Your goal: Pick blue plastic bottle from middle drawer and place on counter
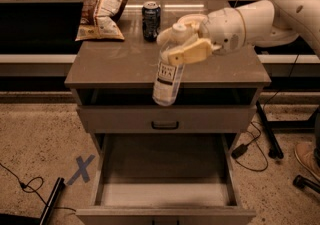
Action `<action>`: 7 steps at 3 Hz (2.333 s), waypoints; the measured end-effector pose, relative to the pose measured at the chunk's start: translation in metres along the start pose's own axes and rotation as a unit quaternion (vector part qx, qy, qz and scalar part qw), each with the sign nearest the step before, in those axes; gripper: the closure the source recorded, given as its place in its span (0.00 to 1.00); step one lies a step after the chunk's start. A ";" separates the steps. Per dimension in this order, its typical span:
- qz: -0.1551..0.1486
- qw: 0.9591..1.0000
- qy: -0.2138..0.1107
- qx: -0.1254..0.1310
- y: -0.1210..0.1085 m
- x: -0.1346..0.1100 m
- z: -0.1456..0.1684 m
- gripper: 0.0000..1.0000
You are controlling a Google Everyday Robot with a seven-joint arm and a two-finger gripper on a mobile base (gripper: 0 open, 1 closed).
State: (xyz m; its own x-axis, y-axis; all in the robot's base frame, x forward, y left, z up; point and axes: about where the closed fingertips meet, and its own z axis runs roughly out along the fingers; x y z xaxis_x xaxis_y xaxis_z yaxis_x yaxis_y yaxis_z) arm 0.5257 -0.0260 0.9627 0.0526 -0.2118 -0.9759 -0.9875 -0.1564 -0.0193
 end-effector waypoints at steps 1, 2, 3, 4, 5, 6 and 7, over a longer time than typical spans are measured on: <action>0.009 0.998 -0.018 0.053 -0.029 -0.011 -0.023 1.00; 0.007 0.994 0.000 0.106 -0.046 -0.018 -0.039 1.00; 0.006 0.981 0.052 0.189 -0.080 -0.014 -0.055 1.00; -0.001 0.974 0.065 0.215 -0.114 -0.010 -0.050 1.00; -0.001 0.974 0.065 0.215 -0.114 -0.010 -0.050 1.00; 0.000 0.974 0.084 0.209 -0.112 -0.007 -0.043 1.00; 0.013 0.973 0.099 0.208 -0.119 0.001 -0.037 1.00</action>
Offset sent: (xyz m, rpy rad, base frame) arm 0.0726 -0.0513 0.0440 -0.0391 -0.0819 -0.3563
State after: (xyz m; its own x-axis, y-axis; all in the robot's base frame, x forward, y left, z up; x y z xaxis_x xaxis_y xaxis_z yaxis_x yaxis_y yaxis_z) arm 0.6489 -0.0429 0.9720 0.0146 -0.3986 -0.9170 -0.9616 0.2458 -0.1222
